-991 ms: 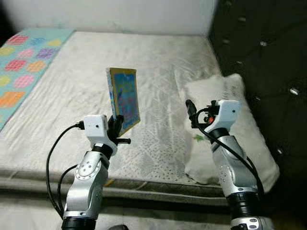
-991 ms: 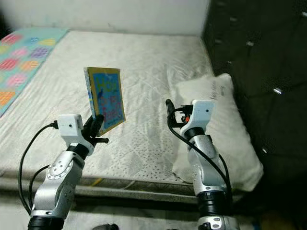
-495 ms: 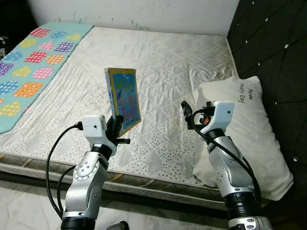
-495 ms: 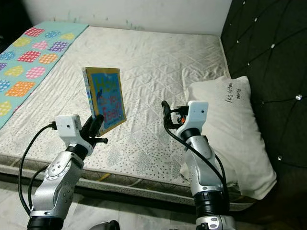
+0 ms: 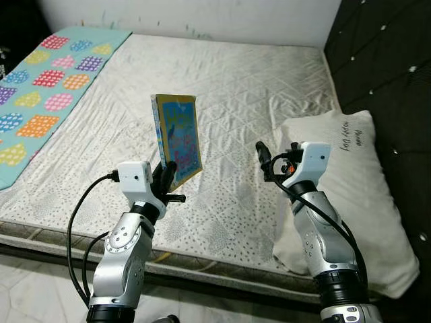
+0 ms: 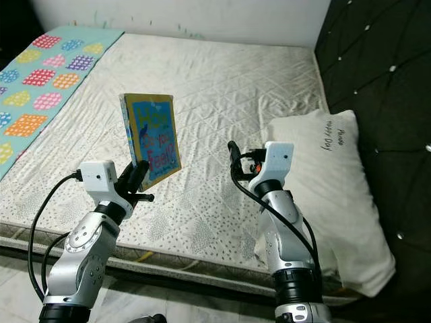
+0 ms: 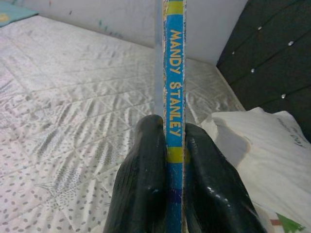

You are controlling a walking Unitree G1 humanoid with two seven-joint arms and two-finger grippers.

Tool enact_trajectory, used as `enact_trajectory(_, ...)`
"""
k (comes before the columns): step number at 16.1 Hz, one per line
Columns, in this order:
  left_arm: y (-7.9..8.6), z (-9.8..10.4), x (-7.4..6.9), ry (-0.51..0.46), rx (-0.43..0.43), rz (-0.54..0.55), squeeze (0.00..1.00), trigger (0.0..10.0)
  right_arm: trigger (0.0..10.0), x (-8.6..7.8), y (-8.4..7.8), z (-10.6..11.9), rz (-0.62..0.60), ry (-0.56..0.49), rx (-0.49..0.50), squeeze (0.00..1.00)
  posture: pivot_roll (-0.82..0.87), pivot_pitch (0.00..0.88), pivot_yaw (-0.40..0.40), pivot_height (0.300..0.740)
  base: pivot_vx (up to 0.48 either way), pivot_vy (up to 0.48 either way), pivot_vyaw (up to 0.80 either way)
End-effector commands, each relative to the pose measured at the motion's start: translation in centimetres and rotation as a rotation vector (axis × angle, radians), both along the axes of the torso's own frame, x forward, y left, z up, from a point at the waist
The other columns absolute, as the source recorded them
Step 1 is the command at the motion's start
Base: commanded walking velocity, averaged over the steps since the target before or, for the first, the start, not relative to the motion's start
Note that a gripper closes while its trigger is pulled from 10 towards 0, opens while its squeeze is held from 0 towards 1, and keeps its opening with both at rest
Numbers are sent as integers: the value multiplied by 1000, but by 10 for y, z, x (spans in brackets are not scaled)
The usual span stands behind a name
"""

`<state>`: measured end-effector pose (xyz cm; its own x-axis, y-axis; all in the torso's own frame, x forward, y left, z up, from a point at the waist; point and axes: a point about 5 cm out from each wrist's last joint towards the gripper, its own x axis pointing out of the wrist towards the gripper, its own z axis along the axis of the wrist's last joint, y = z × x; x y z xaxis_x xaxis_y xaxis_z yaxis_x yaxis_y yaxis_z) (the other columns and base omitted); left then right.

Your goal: Clean up the room

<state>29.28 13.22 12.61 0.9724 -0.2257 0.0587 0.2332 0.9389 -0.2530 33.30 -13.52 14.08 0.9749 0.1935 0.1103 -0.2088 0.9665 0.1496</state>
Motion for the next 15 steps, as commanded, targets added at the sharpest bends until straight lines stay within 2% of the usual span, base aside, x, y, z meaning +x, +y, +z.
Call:
enact_trajectory(1,0,7,1,-29,3,5,0,10000,10000,0,-1,-1,1,6,0,0,-2,116,6,740,0,0,0)
enact_trajectory(5,-1,8,0,-36,-4,-4,0,10000,10000,-1,-2,-2,-2,8,0,0,-2,118,9,740,0,0,0)
enact_trajectory(15,-1,8,0,-37,-4,-4,0,10000,10000,0,-3,-4,-5,14,-2,0,-2,120,6,740,292,0,0)
